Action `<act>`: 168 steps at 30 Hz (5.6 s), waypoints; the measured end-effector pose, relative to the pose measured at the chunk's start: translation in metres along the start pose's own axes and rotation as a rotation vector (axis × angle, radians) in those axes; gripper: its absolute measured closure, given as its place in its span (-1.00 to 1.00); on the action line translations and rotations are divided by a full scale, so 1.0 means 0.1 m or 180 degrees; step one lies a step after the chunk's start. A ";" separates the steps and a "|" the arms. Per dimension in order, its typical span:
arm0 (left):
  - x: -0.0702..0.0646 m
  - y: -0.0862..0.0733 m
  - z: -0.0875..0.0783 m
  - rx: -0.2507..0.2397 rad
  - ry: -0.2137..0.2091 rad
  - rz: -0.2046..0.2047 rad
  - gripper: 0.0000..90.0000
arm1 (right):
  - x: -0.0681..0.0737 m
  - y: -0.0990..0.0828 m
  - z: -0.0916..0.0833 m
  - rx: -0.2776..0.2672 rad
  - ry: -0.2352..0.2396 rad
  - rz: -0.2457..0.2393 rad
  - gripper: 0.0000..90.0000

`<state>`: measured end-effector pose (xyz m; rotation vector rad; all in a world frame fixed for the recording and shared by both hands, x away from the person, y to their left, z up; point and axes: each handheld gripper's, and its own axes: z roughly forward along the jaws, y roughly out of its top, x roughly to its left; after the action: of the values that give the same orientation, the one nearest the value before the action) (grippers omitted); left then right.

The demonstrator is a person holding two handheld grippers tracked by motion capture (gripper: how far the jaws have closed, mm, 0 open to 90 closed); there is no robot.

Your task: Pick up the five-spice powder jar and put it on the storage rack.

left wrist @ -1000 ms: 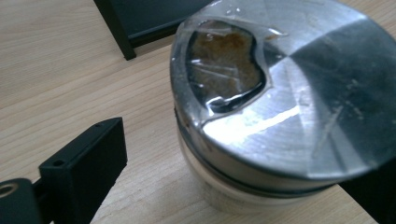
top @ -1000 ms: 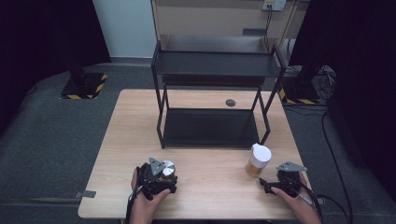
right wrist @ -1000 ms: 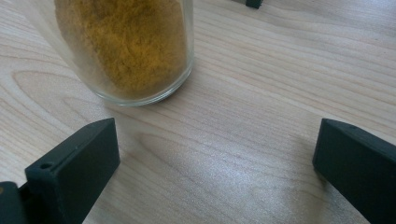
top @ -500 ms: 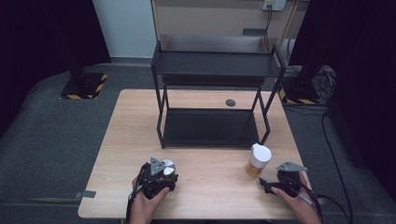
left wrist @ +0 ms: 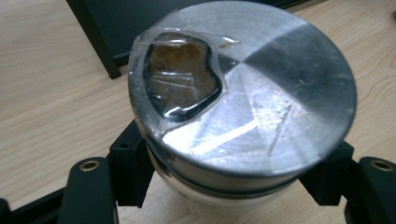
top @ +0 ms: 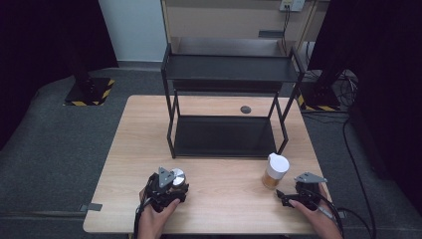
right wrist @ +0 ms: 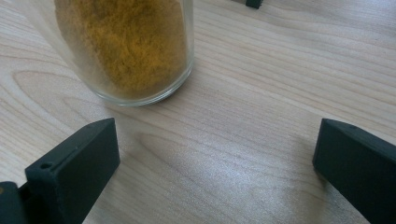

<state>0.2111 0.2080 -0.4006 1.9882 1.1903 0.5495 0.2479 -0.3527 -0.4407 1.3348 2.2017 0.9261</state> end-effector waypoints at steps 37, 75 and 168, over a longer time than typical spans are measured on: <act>-0.20 0.24 -0.23 -0.0205 -0.0070 0.0224 -0.34 | 0.00 0.00 0.00 0.0001 0.0004 -0.0010 -0.97; -0.12 0.80 0.37 -0.0072 -0.0118 0.0230 -0.34 | -0.03 0.01 0.01 -0.0006 0.0029 -0.0047 -0.97; 0.00 1.36 1.61 0.0009 0.0086 0.0091 -0.34 | -0.06 0.03 0.03 -0.0001 0.0068 -0.0073 -0.97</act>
<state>0.3963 0.1077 -0.3974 2.0087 1.1811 0.5912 0.2543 -0.3557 -0.4409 1.3027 2.2279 0.9363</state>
